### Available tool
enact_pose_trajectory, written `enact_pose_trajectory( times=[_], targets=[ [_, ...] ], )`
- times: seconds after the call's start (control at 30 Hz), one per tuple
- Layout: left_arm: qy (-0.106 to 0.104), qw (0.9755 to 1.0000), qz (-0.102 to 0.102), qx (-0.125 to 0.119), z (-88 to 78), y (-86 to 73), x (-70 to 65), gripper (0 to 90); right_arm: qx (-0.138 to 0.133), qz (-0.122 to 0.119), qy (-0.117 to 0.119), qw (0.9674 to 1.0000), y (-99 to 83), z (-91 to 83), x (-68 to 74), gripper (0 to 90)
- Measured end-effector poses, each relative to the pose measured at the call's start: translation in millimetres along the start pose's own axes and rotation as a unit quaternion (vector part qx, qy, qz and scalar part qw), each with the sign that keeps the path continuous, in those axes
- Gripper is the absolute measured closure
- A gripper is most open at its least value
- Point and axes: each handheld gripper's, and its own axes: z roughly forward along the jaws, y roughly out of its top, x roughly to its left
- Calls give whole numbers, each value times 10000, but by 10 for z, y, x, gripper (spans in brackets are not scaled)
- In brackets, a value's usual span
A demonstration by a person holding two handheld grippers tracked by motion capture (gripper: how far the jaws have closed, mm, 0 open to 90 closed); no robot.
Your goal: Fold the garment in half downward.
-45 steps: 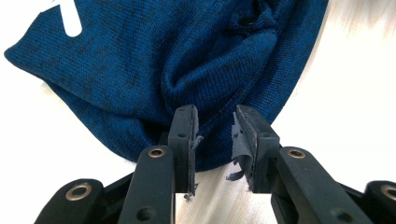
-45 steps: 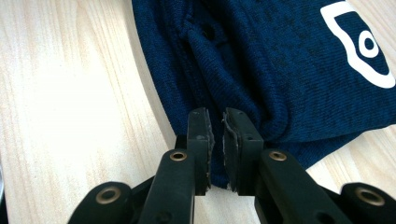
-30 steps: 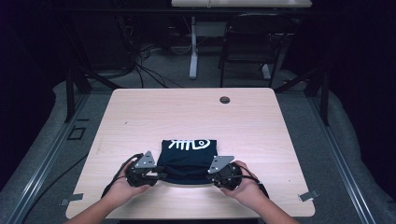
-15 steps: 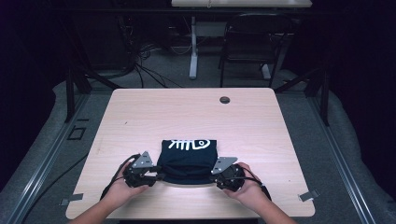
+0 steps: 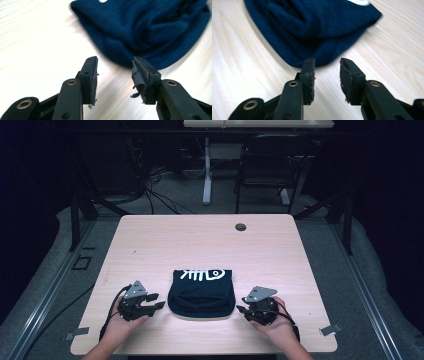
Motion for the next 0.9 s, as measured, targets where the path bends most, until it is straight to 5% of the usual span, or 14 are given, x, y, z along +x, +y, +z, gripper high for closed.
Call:
enact_pose_trajectory(
  times=[0.17, 0.4, 0.63, 0.9],
  targets=[
    [90, 9997, -243, -36, -54, -85, 96, 552, -102, 369, -89, 9992, -123, -47, -107, 618],
    [181, 9971, -707, -232, -136, -154, 227, 545, -176, 517, -205, 9983, -204, -33, -155, 601],
    [330, 9971, -677, -111, -103, -194, 264, 543, -271, 739, -120, 9968, -249, 6, -175, 587],
    [320, 9969, -715, -29, -52, -218, 271, 532, -215, 683, -189, 9973, -275, 44, -159, 574]
  ],
)
